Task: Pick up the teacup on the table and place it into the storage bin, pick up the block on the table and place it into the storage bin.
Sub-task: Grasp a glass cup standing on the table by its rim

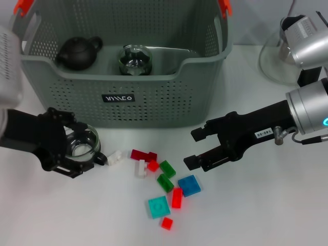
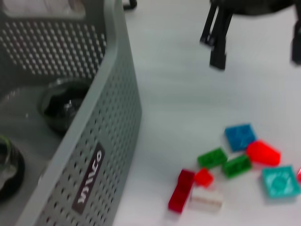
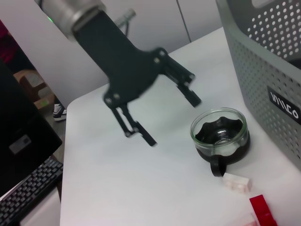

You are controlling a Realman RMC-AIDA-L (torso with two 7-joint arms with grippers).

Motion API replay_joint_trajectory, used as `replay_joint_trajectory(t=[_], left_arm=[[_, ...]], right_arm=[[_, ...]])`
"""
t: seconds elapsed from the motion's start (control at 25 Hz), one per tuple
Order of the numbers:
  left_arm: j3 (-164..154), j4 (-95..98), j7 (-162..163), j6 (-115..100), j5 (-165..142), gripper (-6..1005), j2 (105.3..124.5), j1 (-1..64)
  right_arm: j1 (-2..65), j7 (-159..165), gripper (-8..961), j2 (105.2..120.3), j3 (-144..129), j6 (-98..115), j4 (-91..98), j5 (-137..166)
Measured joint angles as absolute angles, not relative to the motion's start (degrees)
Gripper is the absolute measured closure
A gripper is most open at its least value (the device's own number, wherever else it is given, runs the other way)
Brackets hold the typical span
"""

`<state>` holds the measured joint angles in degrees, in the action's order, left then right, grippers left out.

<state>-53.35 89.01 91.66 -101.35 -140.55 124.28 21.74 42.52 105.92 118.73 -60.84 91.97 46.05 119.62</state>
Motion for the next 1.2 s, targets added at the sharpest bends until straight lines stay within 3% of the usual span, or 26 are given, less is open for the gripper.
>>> replay_joint_trajectory(t=[1.2], left_arm=[[-68.59, 75.92, 93.97, -85.87, -157.63, 127, 124.27, 25.61]], right_arm=[[42.61, 107.15, 32, 119.45, -60.87, 89.77, 45.31, 119.62]])
